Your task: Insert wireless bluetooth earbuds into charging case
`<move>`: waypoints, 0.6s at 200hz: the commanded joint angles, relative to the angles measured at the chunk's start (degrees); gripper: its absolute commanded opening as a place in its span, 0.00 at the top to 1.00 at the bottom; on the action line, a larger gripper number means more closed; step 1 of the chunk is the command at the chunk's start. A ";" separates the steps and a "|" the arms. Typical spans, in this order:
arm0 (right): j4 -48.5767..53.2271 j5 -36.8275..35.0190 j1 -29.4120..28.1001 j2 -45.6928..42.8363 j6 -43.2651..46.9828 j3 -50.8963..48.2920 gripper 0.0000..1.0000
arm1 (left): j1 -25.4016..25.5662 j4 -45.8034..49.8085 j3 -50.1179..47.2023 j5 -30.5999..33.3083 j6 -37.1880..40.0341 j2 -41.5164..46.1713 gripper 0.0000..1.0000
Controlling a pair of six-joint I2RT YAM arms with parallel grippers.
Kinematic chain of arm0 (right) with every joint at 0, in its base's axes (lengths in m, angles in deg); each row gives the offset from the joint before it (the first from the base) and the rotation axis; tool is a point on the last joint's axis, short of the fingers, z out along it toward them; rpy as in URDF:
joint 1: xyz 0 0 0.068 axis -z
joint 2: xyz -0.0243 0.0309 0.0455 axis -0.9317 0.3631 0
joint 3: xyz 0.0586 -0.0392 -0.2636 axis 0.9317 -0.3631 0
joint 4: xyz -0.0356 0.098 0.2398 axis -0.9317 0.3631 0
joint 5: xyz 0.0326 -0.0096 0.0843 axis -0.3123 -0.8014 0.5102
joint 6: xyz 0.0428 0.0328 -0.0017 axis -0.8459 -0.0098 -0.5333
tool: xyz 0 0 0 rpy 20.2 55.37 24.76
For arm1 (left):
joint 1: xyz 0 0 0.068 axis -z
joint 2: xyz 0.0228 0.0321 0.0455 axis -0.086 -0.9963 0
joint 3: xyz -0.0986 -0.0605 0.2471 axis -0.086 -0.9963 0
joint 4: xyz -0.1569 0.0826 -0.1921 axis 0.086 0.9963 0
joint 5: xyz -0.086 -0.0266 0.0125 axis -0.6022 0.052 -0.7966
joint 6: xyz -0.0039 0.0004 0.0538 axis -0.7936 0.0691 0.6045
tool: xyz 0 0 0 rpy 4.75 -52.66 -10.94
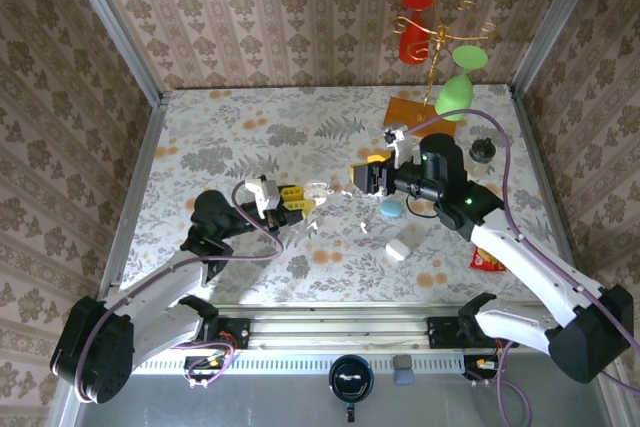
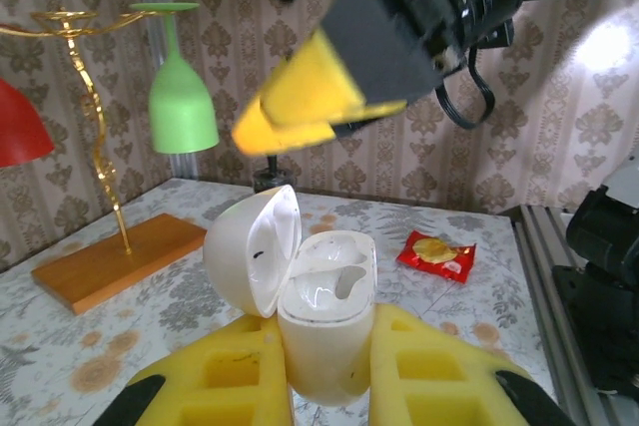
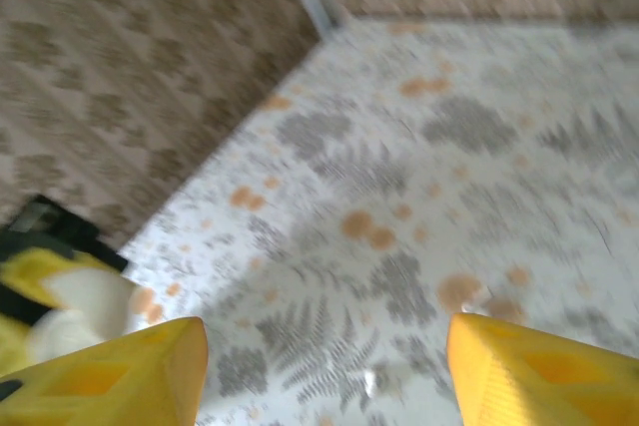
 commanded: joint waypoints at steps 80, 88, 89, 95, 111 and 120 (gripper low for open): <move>41.08 -11.84 -4.26 29.22 0.22 19.29 0.44 | -1.74 -1.87 -2.73 -0.68 3.23 1.44 0.95; 43.50 -13.38 -4.85 31.48 0.83 21.48 0.46 | -1.74 -1.51 -2.80 -0.54 3.44 1.51 0.96; 43.80 -13.61 -4.93 31.84 0.91 21.77 0.46 | -1.74 -1.49 -2.81 -0.53 3.45 1.49 0.95; 45.31 -14.61 -5.21 33.32 1.19 23.10 0.48 | -1.74 -0.91 -2.82 -0.67 3.77 1.64 0.95; 50.87 -17.23 -6.43 38.19 1.80 27.55 0.52 | -1.65 -0.44 -3.04 -1.53 3.83 1.73 0.95; 53.22 -18.64 -7.09 40.63 2.03 29.97 0.53 | -1.65 -0.29 -3.23 -1.65 3.65 1.86 0.95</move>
